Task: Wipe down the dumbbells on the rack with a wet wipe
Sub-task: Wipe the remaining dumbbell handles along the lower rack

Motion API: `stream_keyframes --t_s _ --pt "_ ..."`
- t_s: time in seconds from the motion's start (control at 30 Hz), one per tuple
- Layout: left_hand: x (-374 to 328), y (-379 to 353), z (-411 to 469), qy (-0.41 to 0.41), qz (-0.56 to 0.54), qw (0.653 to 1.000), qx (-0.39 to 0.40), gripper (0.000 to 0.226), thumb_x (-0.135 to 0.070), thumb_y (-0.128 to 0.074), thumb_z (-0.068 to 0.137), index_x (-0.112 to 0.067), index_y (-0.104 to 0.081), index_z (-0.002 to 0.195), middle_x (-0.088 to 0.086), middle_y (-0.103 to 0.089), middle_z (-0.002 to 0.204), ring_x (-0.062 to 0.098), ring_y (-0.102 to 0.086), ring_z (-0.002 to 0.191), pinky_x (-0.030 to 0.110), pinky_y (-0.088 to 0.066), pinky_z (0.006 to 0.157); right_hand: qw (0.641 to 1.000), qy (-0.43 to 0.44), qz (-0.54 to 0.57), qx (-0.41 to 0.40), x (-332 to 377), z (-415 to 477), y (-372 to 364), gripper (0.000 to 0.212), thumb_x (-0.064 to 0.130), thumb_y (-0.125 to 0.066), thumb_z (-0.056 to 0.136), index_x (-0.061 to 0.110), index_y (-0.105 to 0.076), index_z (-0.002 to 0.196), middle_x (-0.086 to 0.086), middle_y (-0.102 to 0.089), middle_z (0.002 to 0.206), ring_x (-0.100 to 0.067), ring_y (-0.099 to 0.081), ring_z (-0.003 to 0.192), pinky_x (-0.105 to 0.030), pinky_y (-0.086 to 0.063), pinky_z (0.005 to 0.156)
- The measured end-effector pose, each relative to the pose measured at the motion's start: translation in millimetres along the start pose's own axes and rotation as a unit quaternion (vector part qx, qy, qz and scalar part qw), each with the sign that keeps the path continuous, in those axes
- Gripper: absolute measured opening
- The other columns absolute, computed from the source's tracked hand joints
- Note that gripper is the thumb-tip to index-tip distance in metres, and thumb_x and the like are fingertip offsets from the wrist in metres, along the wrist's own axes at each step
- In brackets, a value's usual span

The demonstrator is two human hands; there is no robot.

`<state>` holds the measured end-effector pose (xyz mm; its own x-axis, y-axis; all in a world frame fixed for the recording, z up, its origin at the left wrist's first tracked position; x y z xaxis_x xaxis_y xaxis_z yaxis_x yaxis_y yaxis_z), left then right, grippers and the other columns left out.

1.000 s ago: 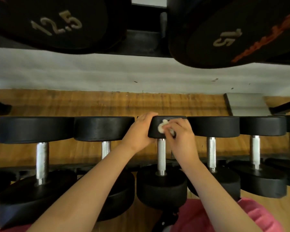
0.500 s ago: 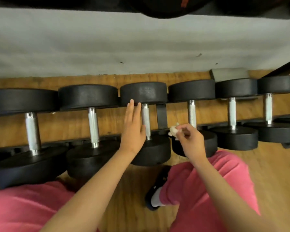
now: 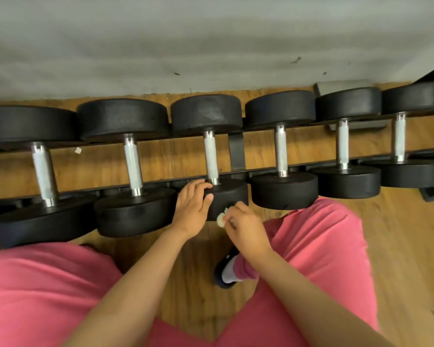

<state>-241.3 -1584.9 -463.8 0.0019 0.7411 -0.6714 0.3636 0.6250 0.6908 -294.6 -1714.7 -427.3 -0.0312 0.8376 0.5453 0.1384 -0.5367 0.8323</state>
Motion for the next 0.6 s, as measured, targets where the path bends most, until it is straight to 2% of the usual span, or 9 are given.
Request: stream_keyframes --t_s 0.13,0.23,0.33,0.4,0.47,0.53,0.6 --pt "5 -1 4 0.011 0.015 0.999 0.045 0.038 -0.033 -0.03 0.105 -0.025 -0.041 0.141 -0.003 -0.033 0.149 0.013 -0.022 0.141 0.03 -0.011 0.117 0.996 -0.073 0.031 -0.04 -19 1 6 0.013 -0.004 -0.067 0.077 0.007 -0.061 0.072 -0.003 -0.05 0.082 -0.024 -0.056 0.066 -0.029 -0.041 0.061" --pt "4 -3 5 0.035 0.004 0.997 0.068 0.04 -0.034 -0.03 0.105 -0.028 -0.036 0.144 -0.003 -0.027 0.152 0.014 -0.018 0.142 0.03 -0.01 0.118 0.988 -0.133 0.05 -0.057 -32 1 10 0.007 -0.001 -0.064 0.084 0.005 -0.064 0.082 -0.005 -0.054 0.091 -0.024 -0.06 0.074 -0.029 -0.044 0.066" --pt "5 -4 5 0.06 -0.009 0.995 0.074 0.045 -0.041 -0.035 0.103 -0.032 -0.03 0.147 -0.004 -0.02 0.156 0.015 -0.013 0.145 0.033 -0.008 0.119 0.966 -0.21 0.088 -0.124 -57 10 34 0.005 0.001 -0.062 0.087 0.006 -0.065 0.087 -0.002 -0.051 0.092 -0.024 -0.061 0.081 -0.026 -0.041 0.069" --pt "5 -6 4 0.061 0.003 0.995 0.079 0.051 -0.048 -0.039 0.101 -0.034 -0.026 0.148 -0.005 -0.015 0.158 0.016 -0.01 0.147 0.036 -0.007 0.12 0.968 -0.19 0.11 -0.119 -49 15 41 0.008 0.0 -0.063 0.085 0.008 -0.064 0.084 0.001 -0.051 0.091 -0.016 -0.058 0.078 -0.016 -0.039 0.068" --pt "6 -7 3 0.063 0.009 0.995 0.081 0.053 -0.049 -0.039 0.1 -0.034 -0.024 0.149 -0.005 -0.014 0.159 0.017 -0.008 0.147 0.037 -0.006 0.12 0.986 -0.125 0.106 -0.039 -19 12 25 0.014 0.001 -0.065 0.084 0.013 -0.061 0.079 0.008 -0.047 0.086 -0.002 -0.049 0.07 -0.006 -0.036 0.065" --pt "6 -6 3 0.063 0.014 0.994 0.083 0.054 -0.049 -0.039 0.1 -0.034 -0.023 0.15 -0.005 -0.013 0.159 0.017 -0.008 0.148 0.038 -0.006 0.121 0.992 -0.09 0.084 0.009 -2 -3 6 0.022 -0.001 -0.066 0.083 0.017 -0.055 0.075 0.009 -0.043 0.082 0.003 -0.043 0.065 -0.006 -0.036 0.064" --pt "4 -5 5 0.059 0.021 0.994 0.085 0.054 -0.048 -0.038 0.101 -0.033 -0.022 0.15 -0.005 -0.013 0.159 0.017 -0.007 0.148 0.038 -0.006 0.122 0.992 -0.109 0.07 -0.015 -16 -10 2 0.024 -0.003 -0.064 0.082 0.017 -0.054 0.074 0.006 -0.045 0.083 -0.001 -0.046 0.065 -0.011 -0.035 0.061"
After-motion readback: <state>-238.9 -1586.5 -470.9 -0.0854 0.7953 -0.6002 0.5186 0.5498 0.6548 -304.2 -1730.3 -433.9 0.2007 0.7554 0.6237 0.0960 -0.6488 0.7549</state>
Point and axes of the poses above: each hand's wrist, its own z-axis towards the middle knuckle, its own y-axis out of the back of the hand, x = y × z, the point moved 7 cm from there along z, towards the middle knuckle
